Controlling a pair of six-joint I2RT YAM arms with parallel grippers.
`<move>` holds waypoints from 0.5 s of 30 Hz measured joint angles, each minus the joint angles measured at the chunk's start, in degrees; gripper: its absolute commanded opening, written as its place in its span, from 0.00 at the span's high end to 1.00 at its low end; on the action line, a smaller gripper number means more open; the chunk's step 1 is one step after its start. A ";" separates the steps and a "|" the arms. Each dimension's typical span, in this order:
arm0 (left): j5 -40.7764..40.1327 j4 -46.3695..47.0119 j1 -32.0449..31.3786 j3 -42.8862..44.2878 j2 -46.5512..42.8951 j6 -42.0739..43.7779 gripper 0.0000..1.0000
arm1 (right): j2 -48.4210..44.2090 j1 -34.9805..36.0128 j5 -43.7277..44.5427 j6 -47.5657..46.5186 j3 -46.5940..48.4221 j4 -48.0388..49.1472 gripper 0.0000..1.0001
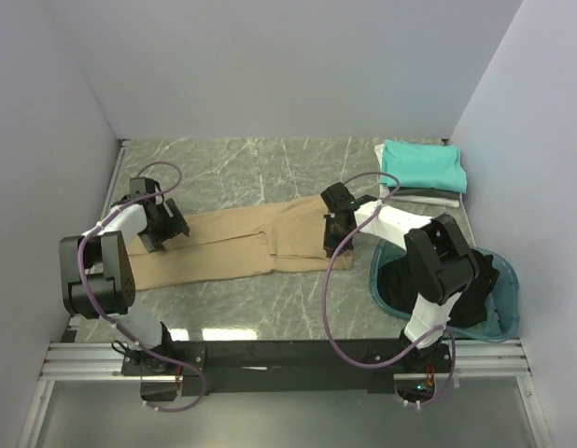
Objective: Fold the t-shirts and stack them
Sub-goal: Fold the tshirt
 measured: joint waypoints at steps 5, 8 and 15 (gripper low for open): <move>-0.11 0.00 0.00 0.00 -0.57 0.00 0.17 | -0.68 0.00 -1.86 0.24 -0.70 -0.72 1.00; -0.11 0.00 0.00 0.00 -0.66 0.02 0.18 | -1.22 0.00 -2.47 0.46 -0.72 -1.33 1.00; -0.09 0.00 0.00 0.00 -0.66 0.02 0.18 | -3.48 0.00 -3.56 1.16 -0.70 -2.56 1.00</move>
